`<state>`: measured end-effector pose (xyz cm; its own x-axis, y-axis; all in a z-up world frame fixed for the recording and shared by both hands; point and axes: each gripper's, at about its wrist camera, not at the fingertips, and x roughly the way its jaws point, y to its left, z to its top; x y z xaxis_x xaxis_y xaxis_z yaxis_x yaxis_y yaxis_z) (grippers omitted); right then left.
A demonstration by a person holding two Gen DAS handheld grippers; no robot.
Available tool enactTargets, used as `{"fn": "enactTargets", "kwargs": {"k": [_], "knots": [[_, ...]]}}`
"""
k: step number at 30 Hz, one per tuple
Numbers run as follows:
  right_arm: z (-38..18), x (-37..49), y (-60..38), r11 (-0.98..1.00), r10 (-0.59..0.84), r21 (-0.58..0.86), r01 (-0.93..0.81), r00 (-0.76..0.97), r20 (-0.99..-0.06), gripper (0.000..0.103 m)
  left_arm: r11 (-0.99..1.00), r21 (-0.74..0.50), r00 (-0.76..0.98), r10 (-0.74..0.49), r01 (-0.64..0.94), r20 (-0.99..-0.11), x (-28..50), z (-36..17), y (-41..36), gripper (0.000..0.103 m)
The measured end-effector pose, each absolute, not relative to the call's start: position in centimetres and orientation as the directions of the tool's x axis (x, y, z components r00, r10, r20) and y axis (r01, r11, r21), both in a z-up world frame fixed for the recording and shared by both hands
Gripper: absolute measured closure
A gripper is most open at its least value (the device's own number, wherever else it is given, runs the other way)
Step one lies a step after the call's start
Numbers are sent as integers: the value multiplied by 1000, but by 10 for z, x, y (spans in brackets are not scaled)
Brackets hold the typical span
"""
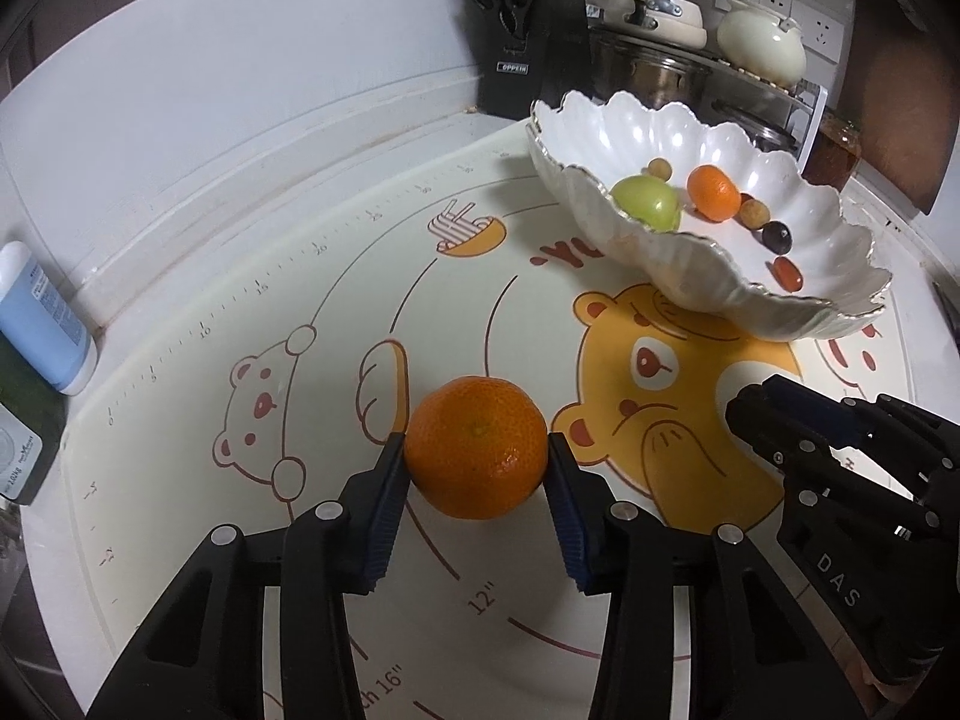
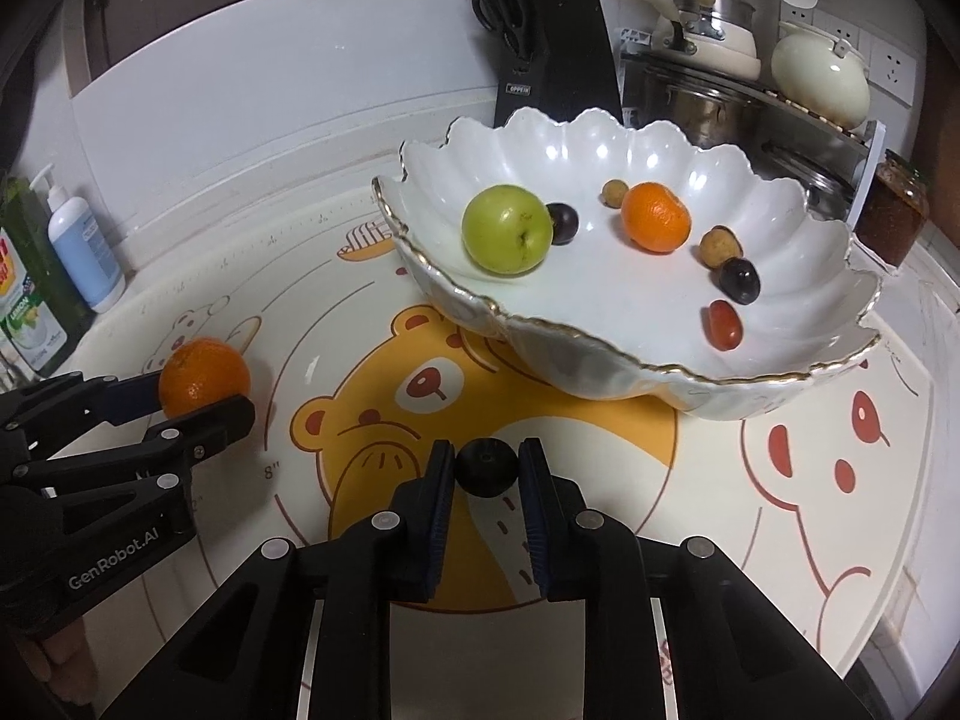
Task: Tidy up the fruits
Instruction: 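Grasp the orange with the left tool while the right tool grasps a dark plum, then carry the orange and dark plum into the bowl and open both tools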
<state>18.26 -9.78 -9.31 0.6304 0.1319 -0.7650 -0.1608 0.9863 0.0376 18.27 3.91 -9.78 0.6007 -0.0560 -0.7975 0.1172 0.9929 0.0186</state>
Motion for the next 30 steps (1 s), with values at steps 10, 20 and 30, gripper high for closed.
{"fn": "enactTargets", "kwargs": {"k": [10,20,30], "knots": [[-67,170,-111,990,127,49,-134,677,-725,80,990,27,634,-69,140,-771,172,-73,24,59],[-41,161,-138,995,101,56,-86,724,-682,80,983,36,669,-95,180,-737,169,-48,-3,59],[-20,168,-174,998,56,57,-25,758,-650,80,971,37,689,-139,235,-711,185,-27,-36,59]]}}
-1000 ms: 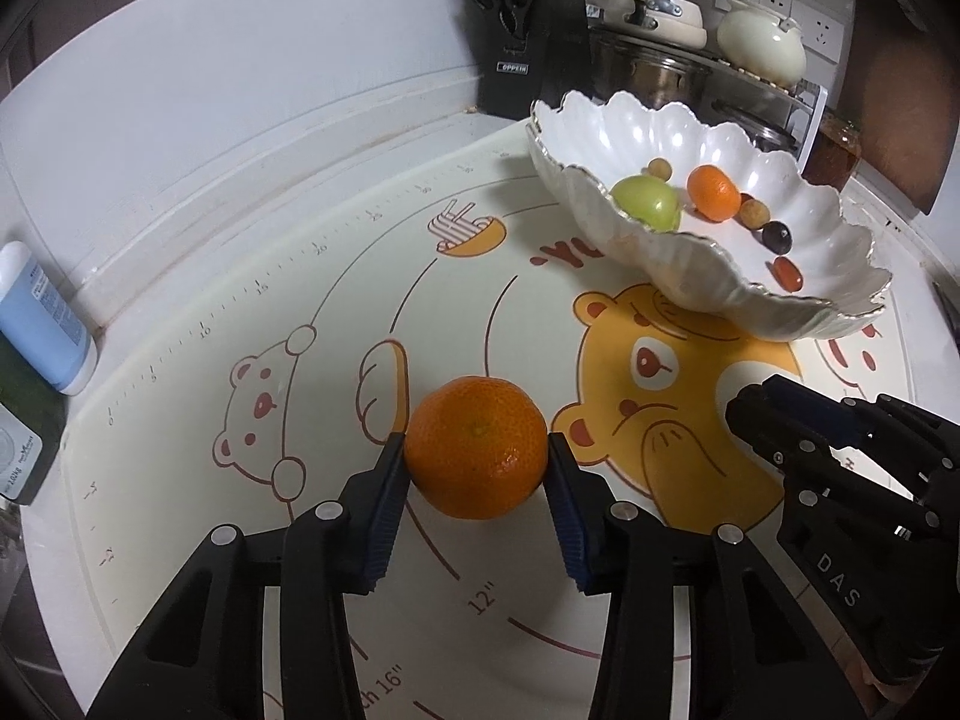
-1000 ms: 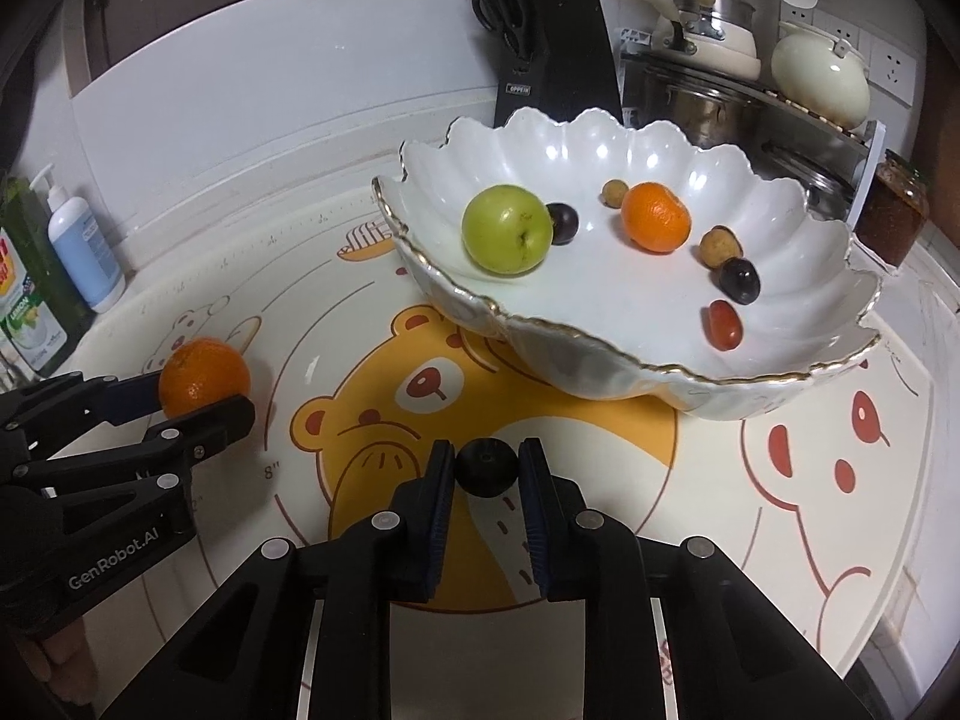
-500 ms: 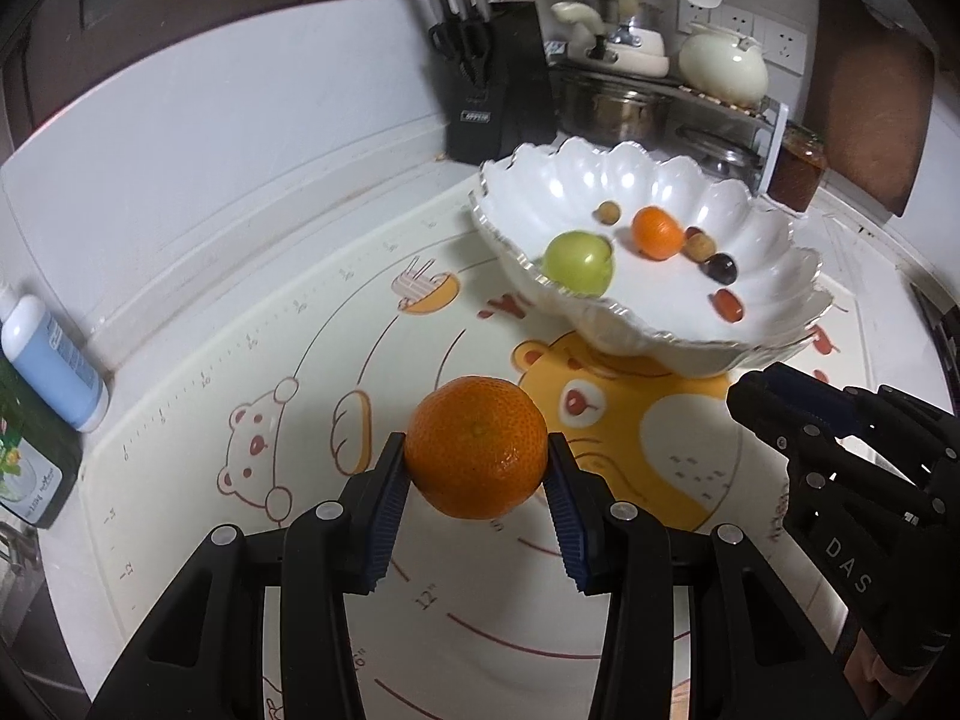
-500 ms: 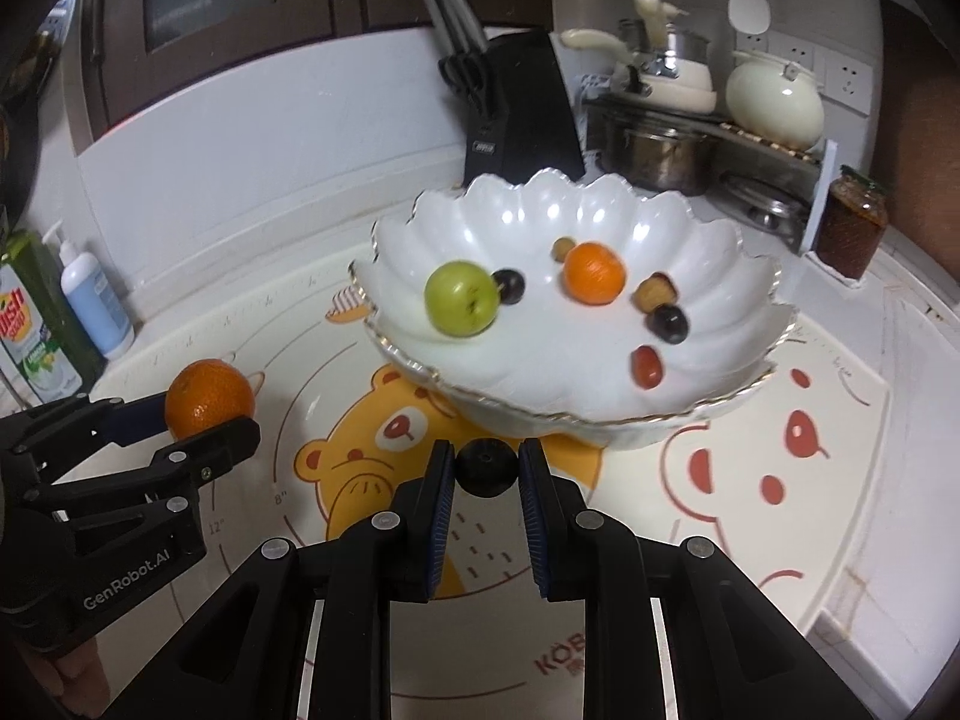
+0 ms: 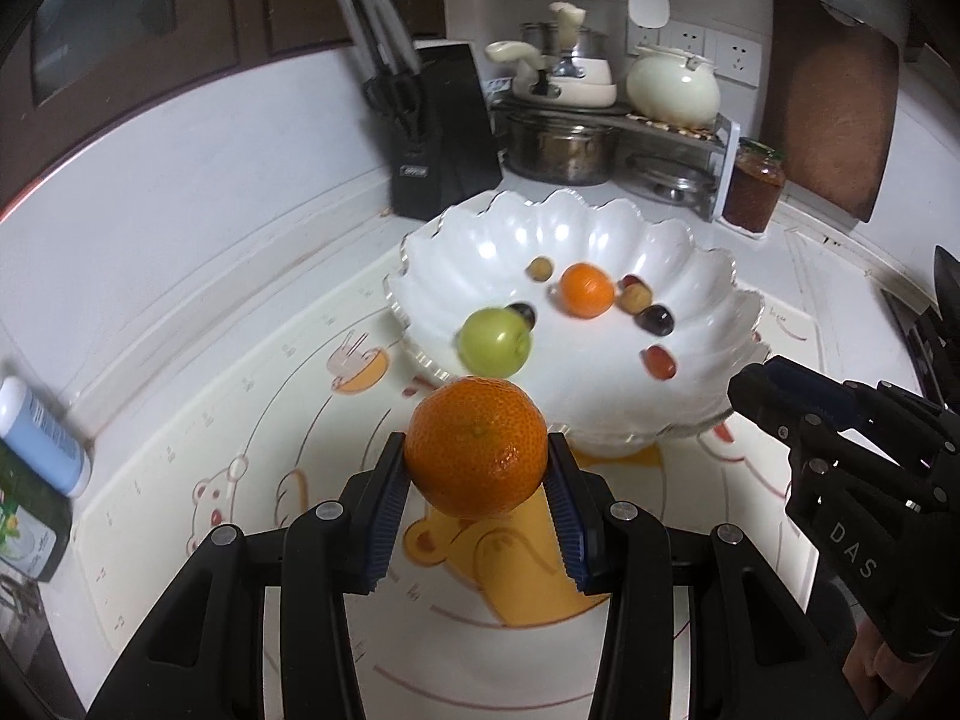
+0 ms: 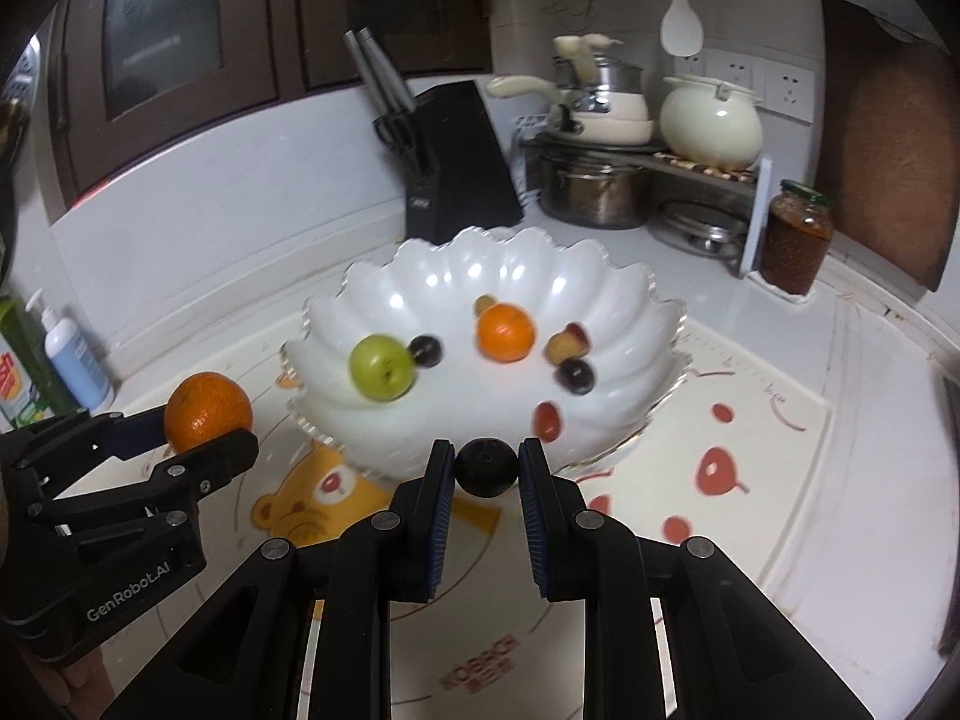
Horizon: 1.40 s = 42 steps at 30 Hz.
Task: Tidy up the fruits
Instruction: 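Carry the orange and dark plum into the bowl and open both tools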
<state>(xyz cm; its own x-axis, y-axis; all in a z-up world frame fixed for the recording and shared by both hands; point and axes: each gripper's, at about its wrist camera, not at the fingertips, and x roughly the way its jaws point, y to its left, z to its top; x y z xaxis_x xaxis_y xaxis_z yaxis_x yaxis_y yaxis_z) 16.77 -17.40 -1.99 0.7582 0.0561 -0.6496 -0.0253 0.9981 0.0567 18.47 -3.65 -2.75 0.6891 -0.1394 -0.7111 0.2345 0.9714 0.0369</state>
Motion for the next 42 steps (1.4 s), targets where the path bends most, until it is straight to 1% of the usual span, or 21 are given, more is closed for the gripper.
{"fn": "enactTargets", "kwargs": {"k": [12,24,34,38,39,40,41,42], "knots": [[-12,190,-207,998,12,52,28,767,-642,80,958,21,680,-189,287,-708,213,-24,-70,59],[-20,219,-212,999,26,40,1,743,-669,80,954,2,642,-200,300,-740,244,-39,-84,59],[-32,234,-213,999,49,45,-24,705,-707,80,955,-2,618,-194,297,-762,253,-49,-84,59],[-32,234,-213,999,44,39,-22,706,-707,79,956,-3,609,-189,293,-771,254,-52,-83,58],[-32,234,-213,999,41,36,-22,706,-707,78,957,-4,606,-188,291,-773,254,-52,-83,56],[-31,234,-212,999,38,33,-21,707,-707,71,957,-2,610,-186,290,-770,253,-52,-83,48],[-31,233,-213,999,34,30,-18,710,-703,66,959,5,619,-180,284,-765,252,-50,-82,43],[-30,232,-213,1000,29,28,-14,714,-699,57,961,11,629,-173,277,-757,251,-48,-81,35]]}}
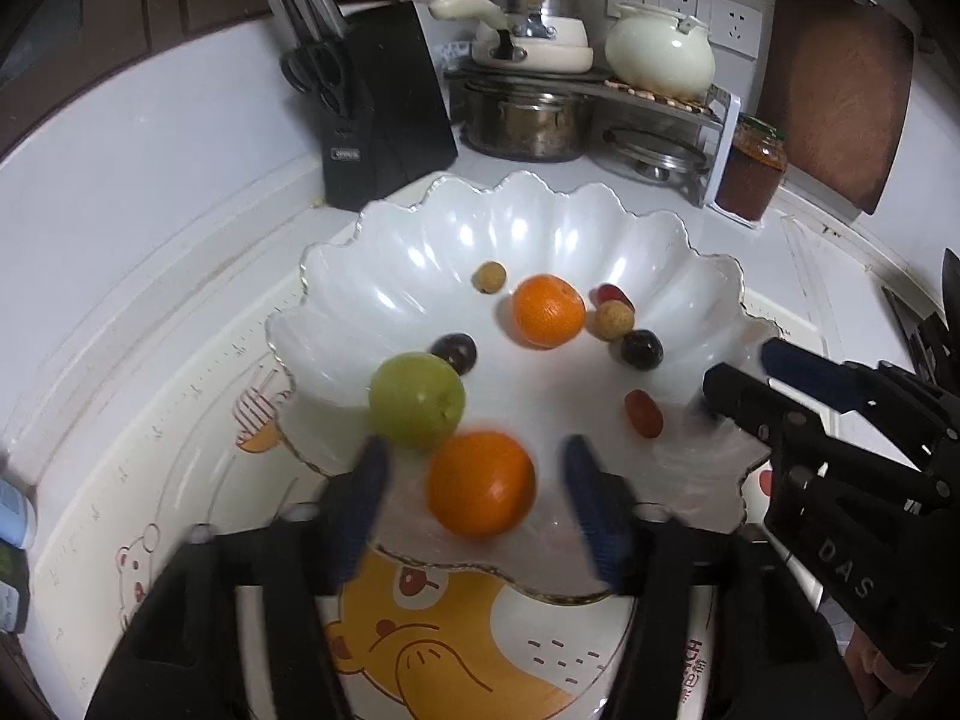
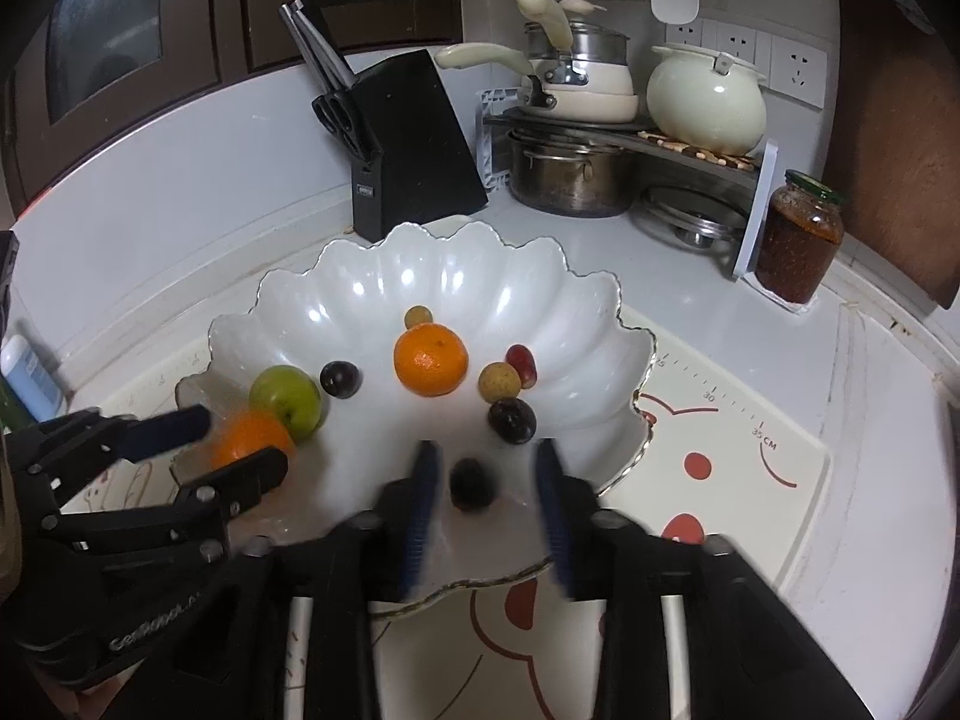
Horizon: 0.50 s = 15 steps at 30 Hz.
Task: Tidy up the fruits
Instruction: 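Carry the orange and dark plum into the bowl and open both tools, then lift both open tools away from the bowl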
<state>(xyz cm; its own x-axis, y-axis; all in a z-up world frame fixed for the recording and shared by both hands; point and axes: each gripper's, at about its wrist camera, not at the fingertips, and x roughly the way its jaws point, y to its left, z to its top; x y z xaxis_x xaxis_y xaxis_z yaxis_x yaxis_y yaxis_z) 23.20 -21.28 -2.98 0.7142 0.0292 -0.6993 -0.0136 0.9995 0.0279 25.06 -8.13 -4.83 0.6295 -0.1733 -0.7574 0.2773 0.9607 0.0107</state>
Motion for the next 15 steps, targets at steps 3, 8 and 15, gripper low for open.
{"fn": "enactTargets", "kwargs": {"k": [3,8,15], "knots": [[-26,229,-214,1000,9,17,3,727,-687,49,964,22,643,-161,266,-749,249,-43,-79,32],[-20,225,-218,998,-55,-13,64,736,-675,23,974,70,682,-100,217,-724,243,-34,-72,18],[-11,217,-218,996,-82,-21,91,742,-665,14,980,80,711,-77,185,-699,232,-22,-63,4]]}}
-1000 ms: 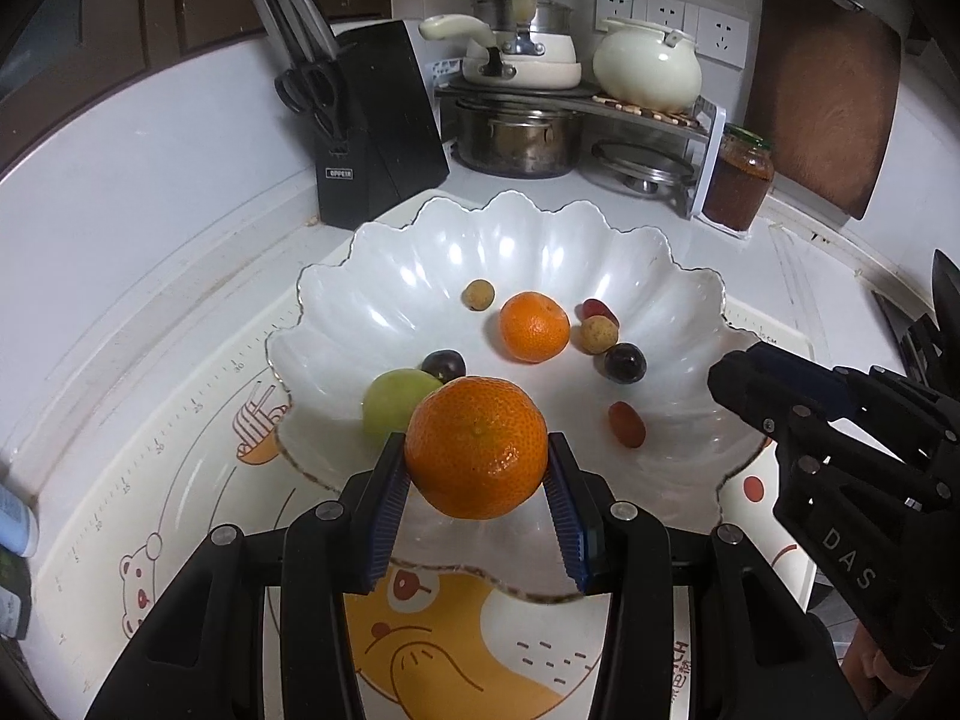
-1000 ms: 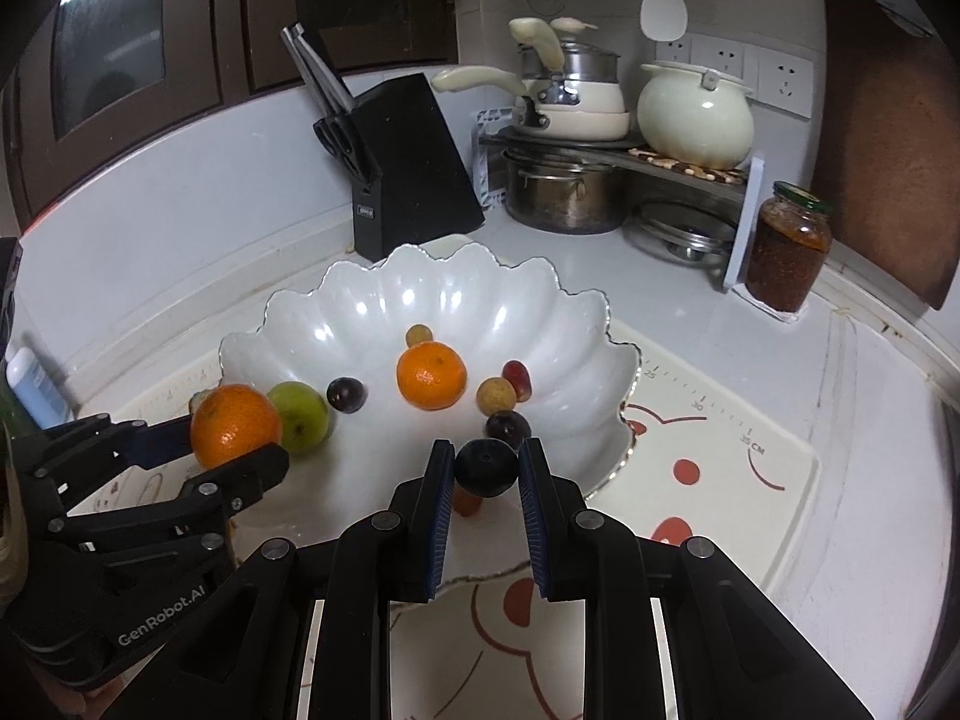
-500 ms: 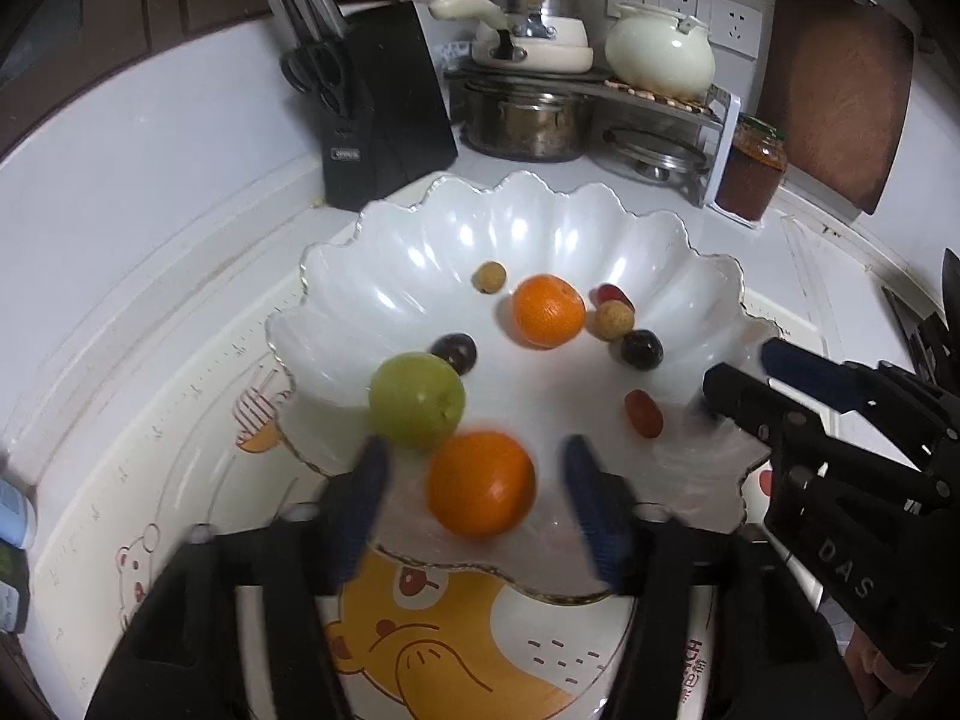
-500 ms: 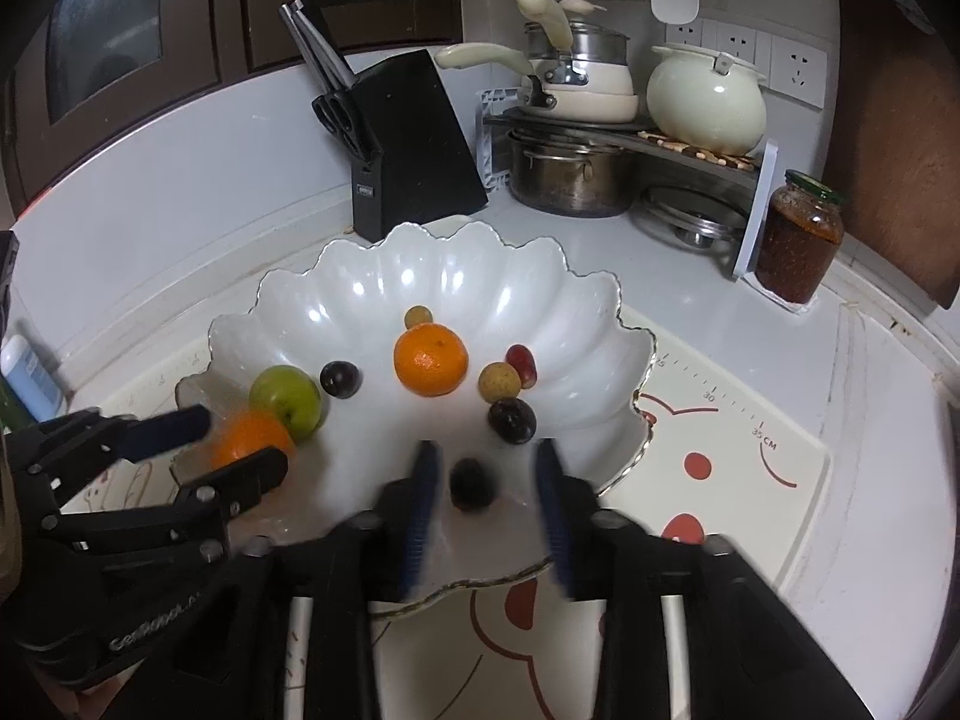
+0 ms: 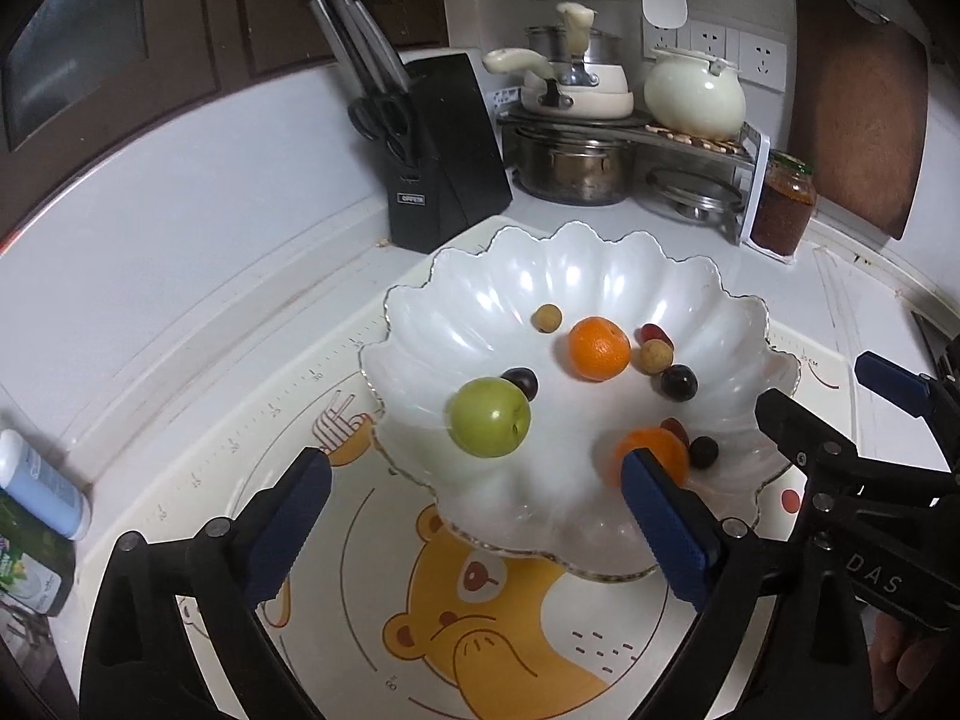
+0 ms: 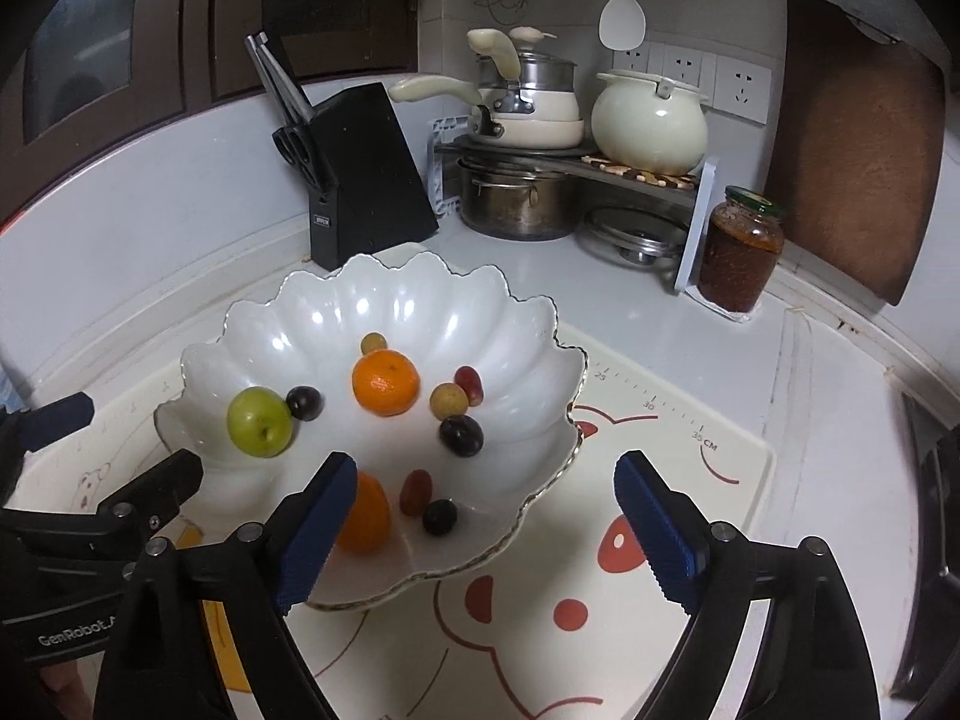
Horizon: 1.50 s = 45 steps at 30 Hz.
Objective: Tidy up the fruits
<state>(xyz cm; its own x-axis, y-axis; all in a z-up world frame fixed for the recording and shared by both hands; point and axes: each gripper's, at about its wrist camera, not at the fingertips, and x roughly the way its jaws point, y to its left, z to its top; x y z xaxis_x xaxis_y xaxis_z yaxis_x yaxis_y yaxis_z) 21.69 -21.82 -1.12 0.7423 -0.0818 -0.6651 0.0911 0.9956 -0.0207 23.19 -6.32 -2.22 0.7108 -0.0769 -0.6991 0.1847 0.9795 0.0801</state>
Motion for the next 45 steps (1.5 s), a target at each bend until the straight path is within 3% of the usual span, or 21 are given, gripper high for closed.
{"fn": "enactTargets", "kwargs": {"k": [27,45], "knots": [[28,138,-204,991,-104,-2,131,778,-620,12,988,107,786,-21,110,-618,146,22,-41,0],[34,84,-195,993,-94,-3,117,783,-615,12,994,77,777,-11,76,-630,87,23,-28,0]]}}
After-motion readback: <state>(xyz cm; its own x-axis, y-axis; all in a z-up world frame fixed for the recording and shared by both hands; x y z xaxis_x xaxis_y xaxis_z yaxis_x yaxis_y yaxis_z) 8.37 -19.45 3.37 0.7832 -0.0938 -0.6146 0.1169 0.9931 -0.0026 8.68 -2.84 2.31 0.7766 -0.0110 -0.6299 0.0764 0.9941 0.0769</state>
